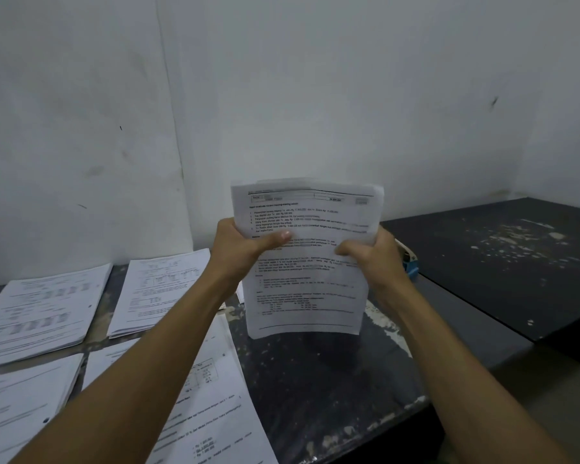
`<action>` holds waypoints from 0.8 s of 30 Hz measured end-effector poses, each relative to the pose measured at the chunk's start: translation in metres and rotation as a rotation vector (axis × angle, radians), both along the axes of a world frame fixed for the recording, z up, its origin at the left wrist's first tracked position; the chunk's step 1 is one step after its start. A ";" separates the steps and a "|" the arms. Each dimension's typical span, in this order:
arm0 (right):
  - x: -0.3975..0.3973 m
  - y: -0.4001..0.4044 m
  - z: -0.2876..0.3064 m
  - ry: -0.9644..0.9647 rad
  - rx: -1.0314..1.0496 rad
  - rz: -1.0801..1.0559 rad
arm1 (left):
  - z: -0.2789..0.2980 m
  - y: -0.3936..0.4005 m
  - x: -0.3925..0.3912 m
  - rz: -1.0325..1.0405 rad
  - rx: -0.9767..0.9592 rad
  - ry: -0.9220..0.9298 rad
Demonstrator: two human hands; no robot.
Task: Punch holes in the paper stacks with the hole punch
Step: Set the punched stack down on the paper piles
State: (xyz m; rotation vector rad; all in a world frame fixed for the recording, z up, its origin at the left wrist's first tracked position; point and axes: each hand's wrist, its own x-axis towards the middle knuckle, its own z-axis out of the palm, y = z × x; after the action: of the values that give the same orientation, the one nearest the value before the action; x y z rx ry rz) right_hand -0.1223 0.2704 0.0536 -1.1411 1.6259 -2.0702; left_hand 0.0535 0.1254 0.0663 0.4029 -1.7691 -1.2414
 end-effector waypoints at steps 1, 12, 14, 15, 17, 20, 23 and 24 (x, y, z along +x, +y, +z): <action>0.002 -0.003 -0.002 0.002 -0.002 0.010 | -0.001 -0.001 -0.001 -0.006 -0.001 0.003; -0.015 -0.008 -0.048 -0.086 0.091 0.006 | -0.027 -0.001 -0.006 0.038 0.090 -0.055; -0.022 -0.009 -0.048 -0.062 0.119 0.006 | -0.025 -0.003 -0.010 0.057 0.113 -0.039; -0.026 -0.010 -0.046 -0.049 0.134 0.009 | -0.022 -0.006 -0.012 0.058 0.132 -0.025; -0.035 -0.013 -0.036 -0.047 0.146 0.017 | -0.015 -0.012 -0.017 0.028 0.188 -0.007; -0.054 -0.022 -0.017 -0.073 0.202 -0.003 | -0.010 -0.019 -0.025 -0.095 0.304 -0.016; -0.073 -0.030 -0.005 -0.070 0.311 0.009 | -0.017 -0.021 -0.042 -0.118 0.313 -0.046; -0.079 -0.033 -0.004 -0.036 0.351 0.000 | -0.019 -0.021 -0.049 -0.094 0.309 -0.053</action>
State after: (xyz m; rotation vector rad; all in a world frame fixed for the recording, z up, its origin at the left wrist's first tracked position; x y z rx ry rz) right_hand -0.2015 0.2379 0.0501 -0.9761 1.8742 -1.7015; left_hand 0.0044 0.1043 0.0473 0.5374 -1.6580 -1.5922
